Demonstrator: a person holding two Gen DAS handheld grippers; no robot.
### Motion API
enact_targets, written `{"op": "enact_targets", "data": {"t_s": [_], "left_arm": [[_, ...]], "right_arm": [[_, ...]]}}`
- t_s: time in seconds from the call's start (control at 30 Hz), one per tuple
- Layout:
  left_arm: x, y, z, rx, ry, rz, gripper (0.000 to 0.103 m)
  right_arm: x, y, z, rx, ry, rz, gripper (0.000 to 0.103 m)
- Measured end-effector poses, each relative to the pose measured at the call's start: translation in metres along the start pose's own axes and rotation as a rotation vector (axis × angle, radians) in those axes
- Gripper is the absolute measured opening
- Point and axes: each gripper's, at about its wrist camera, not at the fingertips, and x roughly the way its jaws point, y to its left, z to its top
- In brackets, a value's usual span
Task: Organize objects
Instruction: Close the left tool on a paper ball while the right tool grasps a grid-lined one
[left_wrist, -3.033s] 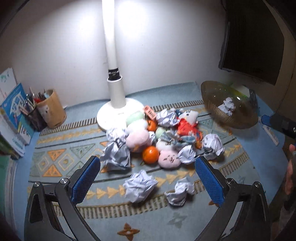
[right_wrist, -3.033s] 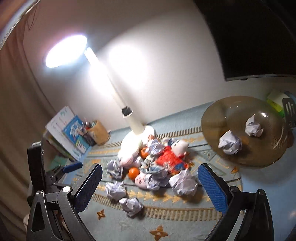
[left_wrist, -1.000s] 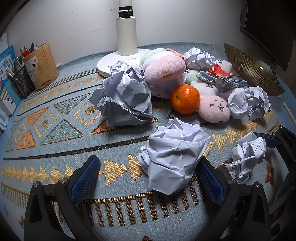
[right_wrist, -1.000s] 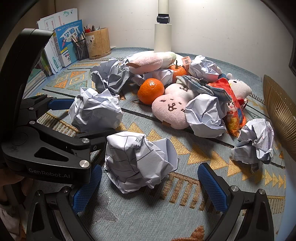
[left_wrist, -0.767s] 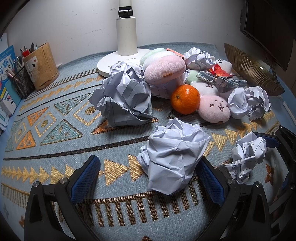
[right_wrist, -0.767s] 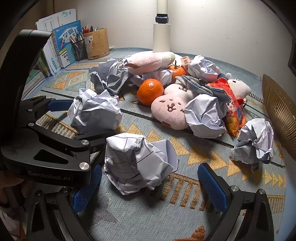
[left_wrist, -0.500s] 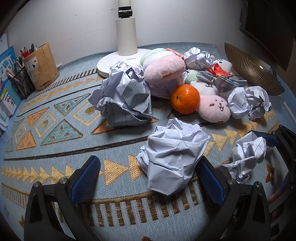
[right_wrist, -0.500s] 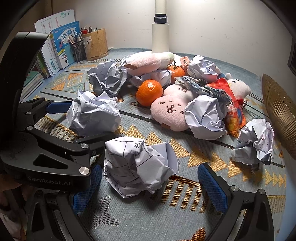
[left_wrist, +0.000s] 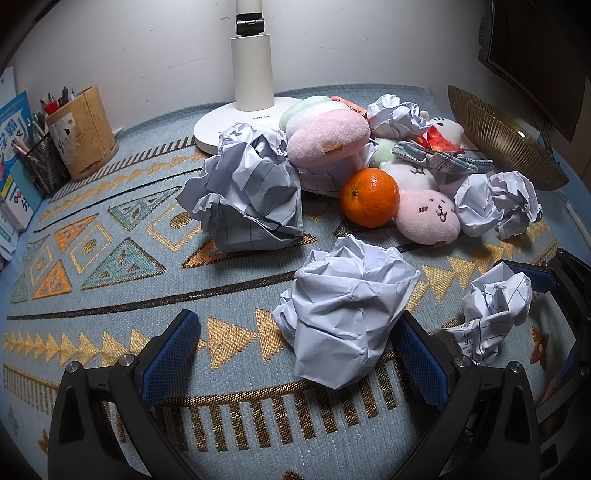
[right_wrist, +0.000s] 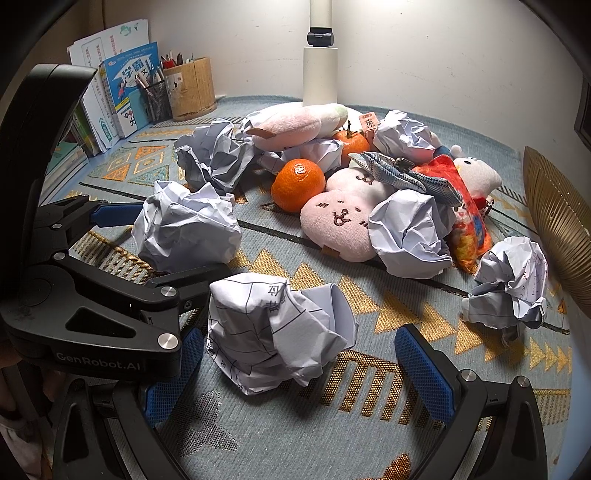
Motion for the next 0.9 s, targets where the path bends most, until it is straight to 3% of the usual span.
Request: {"op": "enact_targets", "data": {"t_s": [0.33,0.37,0.43,0.47,0.57,0.7,0.9], "left_arm": [[-0.003,-0.002,-0.001,0.001,-0.004,-0.007,0.102],[-0.004,-0.002,-0.001,0.001,-0.008,-0.008,0.097],[-0.014,-0.002,-0.004,0.001,-0.053,-0.006,0.054],[-0.017,-0.002,-0.005,-0.002,-0.066,-0.017,0.041],[-0.025,0.0,-0.008,-0.026,-0.094,0.004,0.041],[-0.044,0.003,-0.012,-0.049,-0.193,0.023,0.041],[-0.045,0.008,-0.008,-0.061,-0.211,0.048,0.041]], "right_arm": [[0.0,0.0,0.001,0.003,-0.002,0.0,0.103],[0.0,0.0,0.001,0.002,-0.004,0.002,0.1],[-0.008,0.002,-0.001,-0.009,-0.044,0.009,0.056],[-0.014,0.003,-0.001,-0.013,-0.072,0.004,0.045],[-0.03,0.004,-0.002,-0.019,-0.151,0.016,0.044],[-0.049,0.002,-0.006,-0.017,-0.25,0.074,0.045],[-0.05,0.007,-0.005,-0.038,-0.253,0.075,0.046]]}}
